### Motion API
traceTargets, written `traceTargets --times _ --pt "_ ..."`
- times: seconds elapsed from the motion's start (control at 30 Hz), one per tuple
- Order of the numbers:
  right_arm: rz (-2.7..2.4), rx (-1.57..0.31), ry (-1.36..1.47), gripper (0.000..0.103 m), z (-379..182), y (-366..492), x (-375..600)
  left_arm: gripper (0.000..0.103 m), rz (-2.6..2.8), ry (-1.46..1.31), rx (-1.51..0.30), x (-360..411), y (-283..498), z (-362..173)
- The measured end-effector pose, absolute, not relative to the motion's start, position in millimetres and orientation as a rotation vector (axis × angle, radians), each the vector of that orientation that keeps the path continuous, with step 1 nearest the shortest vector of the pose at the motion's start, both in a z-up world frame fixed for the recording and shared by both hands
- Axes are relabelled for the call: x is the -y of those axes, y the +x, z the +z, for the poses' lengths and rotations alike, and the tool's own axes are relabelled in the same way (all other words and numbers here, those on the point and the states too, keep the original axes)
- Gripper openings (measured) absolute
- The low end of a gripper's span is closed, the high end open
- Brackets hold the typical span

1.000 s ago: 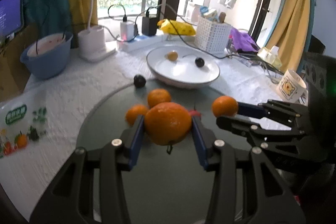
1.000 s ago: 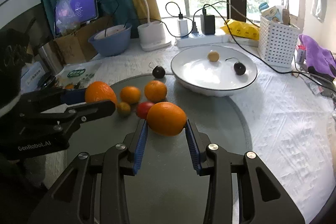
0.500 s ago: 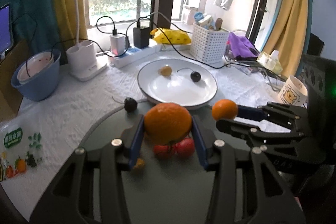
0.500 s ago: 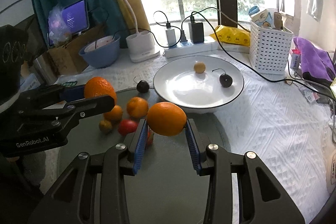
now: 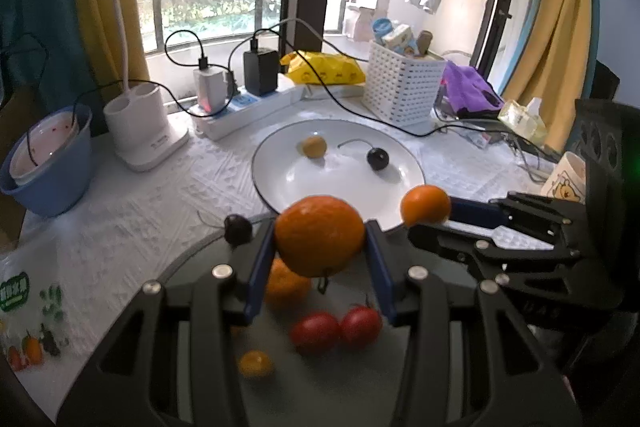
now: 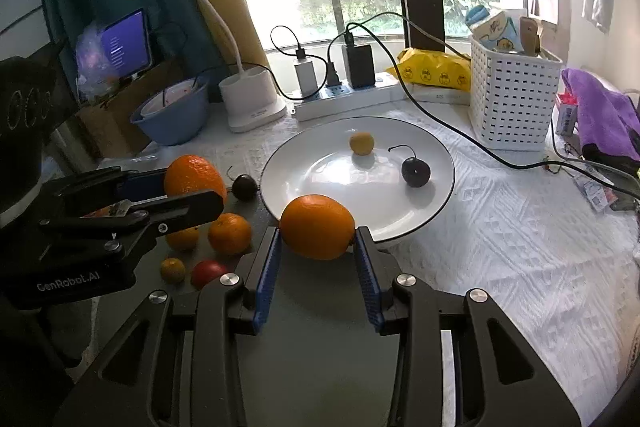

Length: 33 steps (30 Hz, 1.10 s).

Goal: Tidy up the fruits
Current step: 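Carry both oranges to the white plate and open both grippers, then move both open grippers back over the fruit tray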

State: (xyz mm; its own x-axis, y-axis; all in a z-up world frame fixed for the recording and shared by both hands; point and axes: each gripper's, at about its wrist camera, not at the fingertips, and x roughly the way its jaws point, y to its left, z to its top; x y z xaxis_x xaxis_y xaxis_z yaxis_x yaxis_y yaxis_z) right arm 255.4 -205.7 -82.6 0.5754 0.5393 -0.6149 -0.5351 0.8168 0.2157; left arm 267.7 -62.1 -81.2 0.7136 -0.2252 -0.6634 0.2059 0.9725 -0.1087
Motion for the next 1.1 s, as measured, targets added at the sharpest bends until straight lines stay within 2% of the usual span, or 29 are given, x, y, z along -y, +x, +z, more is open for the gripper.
traceTargets --times 0.63,0.7,0.77,0.9,1.1 --pt "0.631 -0.767 0.011 0.04 -99 285 199 0.046 -0.265 -0.032 -0.803 69 313 -98" --pt "0.621 -0.766 0.016 0.043 -99 286 201 0.046 -0.268 -0.041 -0.809 69 315 -99" --pt "0.612 -0.761 0.026 0.053 -98 288 203 0.047 -0.271 -0.043 -0.801 69 314 -98" --pt "0.603 -0.76 0.034 0.054 -98 287 206 0.054 -0.262 -0.038 -0.789 68 313 -95" --pt "0.605 -0.761 0.028 0.054 -97 283 204 0.055 -0.258 -0.046 -0.783 64 307 -91"
